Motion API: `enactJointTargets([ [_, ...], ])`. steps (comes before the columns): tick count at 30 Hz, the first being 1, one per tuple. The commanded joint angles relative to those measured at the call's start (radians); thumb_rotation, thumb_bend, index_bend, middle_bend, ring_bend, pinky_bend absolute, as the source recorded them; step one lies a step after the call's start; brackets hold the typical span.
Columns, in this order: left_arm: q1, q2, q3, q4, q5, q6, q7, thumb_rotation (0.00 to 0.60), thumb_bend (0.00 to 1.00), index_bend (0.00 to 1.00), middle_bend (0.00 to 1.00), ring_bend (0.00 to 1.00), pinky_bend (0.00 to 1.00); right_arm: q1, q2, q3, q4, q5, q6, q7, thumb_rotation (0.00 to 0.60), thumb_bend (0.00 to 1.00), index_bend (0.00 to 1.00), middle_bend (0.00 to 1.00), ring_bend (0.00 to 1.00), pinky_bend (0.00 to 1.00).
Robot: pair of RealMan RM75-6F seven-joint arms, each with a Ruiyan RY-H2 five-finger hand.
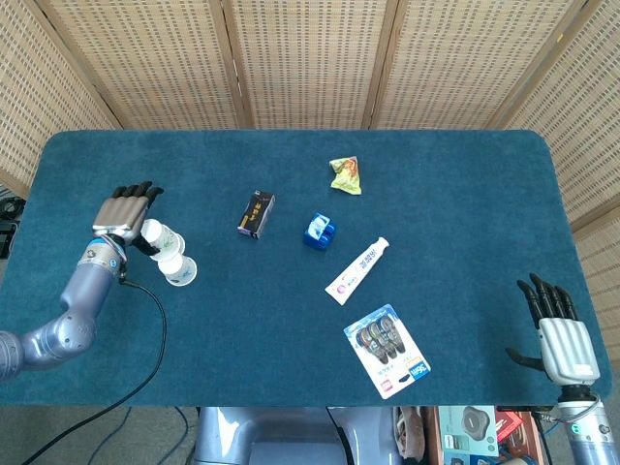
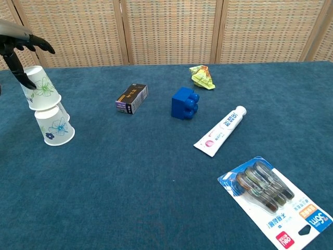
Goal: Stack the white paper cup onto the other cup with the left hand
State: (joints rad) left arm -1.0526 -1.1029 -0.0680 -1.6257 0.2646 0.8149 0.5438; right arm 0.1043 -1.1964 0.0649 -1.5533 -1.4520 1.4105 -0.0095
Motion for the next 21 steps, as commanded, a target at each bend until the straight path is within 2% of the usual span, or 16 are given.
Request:
enactJointTargets([
  [1, 0.029, 0.051, -0.029, -0.061, 0.063, 0.0, -0.056, 0.6, 0.17, 0.07, 0.0, 0.0, 0.0, 0.0, 0.0, 0.0, -0.001, 0.0, 0.0, 0.0, 0.6, 0.0, 0.0, 0.0, 0.0, 0.0],
  [3, 0.044, 0.095, -0.039, -0.112, 0.099, -0.004, -0.08, 0.6, 0.17, 0.07, 0.0, 0.0, 0.0, 0.0, 0.001, 0.0, -0.001, 0.0, 0.0, -0.001, 0.6, 0.0, 0.0, 0.0, 0.0, 0.0],
  [4, 0.066, 0.158, -0.054, -0.188, 0.148, -0.006, -0.112, 0.6, 0.17, 0.07, 0.0, 0.0, 0.0, 0.0, 0.001, -0.001, -0.002, -0.002, 0.001, -0.003, 0.6, 0.0, 0.0, 0.0, 0.0, 0.0],
  [8, 0.136, 0.281, -0.073, -0.335, 0.288, 0.002, -0.186, 0.6, 0.17, 0.05, 0.0, 0.0, 0.0, -0.001, 0.001, -0.002, -0.005, -0.005, 0.004, -0.008, 0.6, 0.0, 0.0, 0.0, 0.0, 0.0],
  [12, 0.251, 0.338, -0.076, -0.459, 0.49, 0.114, -0.261, 0.6, 0.17, 0.04, 0.0, 0.0, 0.0, -0.003, 0.002, -0.004, -0.009, -0.015, 0.014, -0.011, 0.6, 0.0, 0.0, 0.0, 0.0, 0.0],
  [15, 0.406, 0.293, -0.025, -0.498, 0.757, 0.326, -0.295, 0.6, 0.17, 0.03, 0.0, 0.0, 0.0, -0.004, 0.001, -0.006, -0.011, -0.019, 0.017, -0.016, 0.6, 0.0, 0.0, 0.0, 0.0, 0.0],
  [17, 0.512, 0.2, 0.032, -0.459, 0.927, 0.482, -0.281, 0.6, 0.17, 0.03, 0.0, 0.0, 0.0, -0.004, -0.001, -0.008, -0.011, -0.025, 0.019, -0.022, 0.6, 0.0, 0.0, 0.0, 0.0, 0.0],
  [21, 0.634, 0.042, 0.106, -0.347, 1.107, 0.642, -0.272, 0.6, 0.17, 0.02, 0.0, 0.0, 0.0, -0.004, -0.005, -0.01, -0.012, -0.031, 0.022, -0.031, 0.6, 0.0, 0.0, 0.0, 0.0, 0.0],
])
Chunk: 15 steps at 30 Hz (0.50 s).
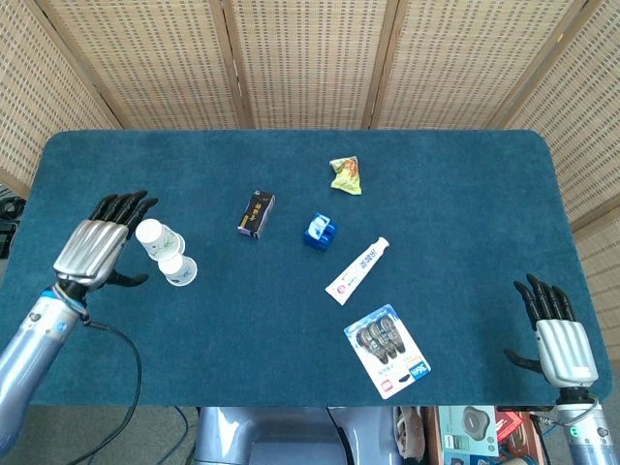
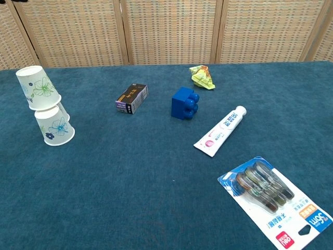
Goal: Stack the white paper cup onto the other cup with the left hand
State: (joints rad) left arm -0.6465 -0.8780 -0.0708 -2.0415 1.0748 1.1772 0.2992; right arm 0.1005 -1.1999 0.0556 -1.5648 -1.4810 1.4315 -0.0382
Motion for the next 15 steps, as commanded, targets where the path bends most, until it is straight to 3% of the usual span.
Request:
enactJointTargets([
  [1, 0.257, -0.225, 0.131, 0.106, 0.332, 0.307, -0.03, 0.6, 0.17, 0.02, 0.0, 0.0, 0.0, 0.0, -0.003, -0.001, 0.0, -0.003, 0.002, -0.005, 0.6, 0.0, 0.0, 0.0, 0.0, 0.0],
  [4, 0.325, -0.329, 0.165, 0.21, 0.391, 0.374, -0.028, 0.6, 0.17, 0.02, 0.0, 0.0, 0.0, 0.0, -0.005, -0.001, 0.0, -0.006, 0.007, -0.011, 0.6, 0.0, 0.0, 0.0, 0.0, 0.0],
  [8, 0.393, -0.445, 0.17, 0.344, 0.433, 0.451, -0.018, 0.6, 0.17, 0.02, 0.0, 0.0, 0.0, -0.003, -0.006, 0.0, 0.0, -0.011, 0.016, -0.01, 0.6, 0.0, 0.0, 0.0, 0.0, 0.0],
  [15, 0.449, -0.532, 0.156, 0.466, 0.431, 0.479, 0.009, 0.6, 0.17, 0.02, 0.0, 0.0, 0.0, -0.001, -0.01, 0.001, 0.004, -0.014, 0.017, -0.01, 0.6, 0.0, 0.0, 0.0, 0.0, 0.0],
])
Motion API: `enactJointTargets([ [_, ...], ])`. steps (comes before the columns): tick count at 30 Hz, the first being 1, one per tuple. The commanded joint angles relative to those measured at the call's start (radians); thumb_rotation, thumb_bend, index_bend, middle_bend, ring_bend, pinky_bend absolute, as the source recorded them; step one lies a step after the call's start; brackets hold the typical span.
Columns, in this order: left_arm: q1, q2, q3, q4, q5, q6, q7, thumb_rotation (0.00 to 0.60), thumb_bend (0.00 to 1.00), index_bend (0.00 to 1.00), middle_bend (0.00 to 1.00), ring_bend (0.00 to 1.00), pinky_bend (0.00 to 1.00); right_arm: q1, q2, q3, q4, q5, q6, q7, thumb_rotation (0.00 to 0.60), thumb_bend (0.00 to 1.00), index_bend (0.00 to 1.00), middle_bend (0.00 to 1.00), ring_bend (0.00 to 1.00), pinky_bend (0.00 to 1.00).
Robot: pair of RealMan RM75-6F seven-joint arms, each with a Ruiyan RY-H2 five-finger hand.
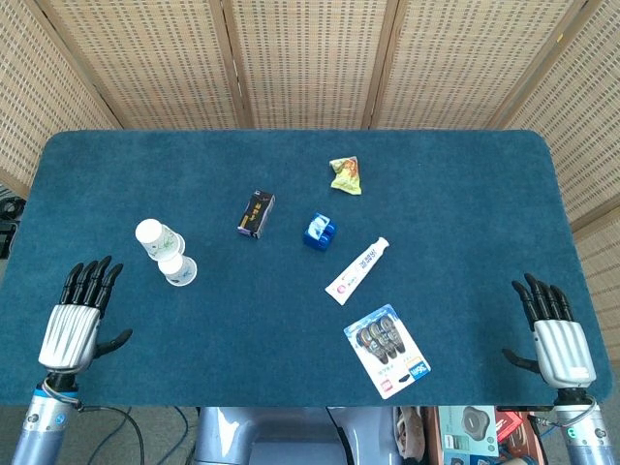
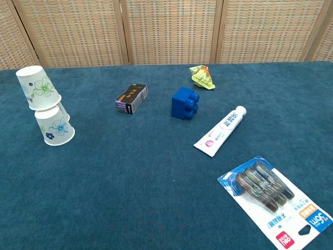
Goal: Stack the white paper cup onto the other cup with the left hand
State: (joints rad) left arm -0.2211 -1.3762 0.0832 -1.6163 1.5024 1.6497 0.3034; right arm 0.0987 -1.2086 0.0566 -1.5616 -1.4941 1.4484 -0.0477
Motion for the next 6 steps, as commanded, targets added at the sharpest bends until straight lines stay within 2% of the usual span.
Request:
enactJointTargets([
  [1, 0.026, -0.036, 0.001, 0.049, 0.001, -0.002, 0.005, 0.6, 0.17, 0.02, 0.0, 0.0, 0.0, 0.001, -0.002, 0.0, 0.001, -0.001, 0.0, -0.001, 0.6, 0.0, 0.0, 0.0, 0.0, 0.0],
  [6, 0.038, -0.035, -0.009, 0.056, 0.01, -0.008, -0.007, 0.6, 0.17, 0.02, 0.0, 0.0, 0.0, 0.002, -0.006, 0.0, 0.004, -0.002, -0.001, -0.004, 0.6, 0.0, 0.0, 0.0, 0.0, 0.0],
])
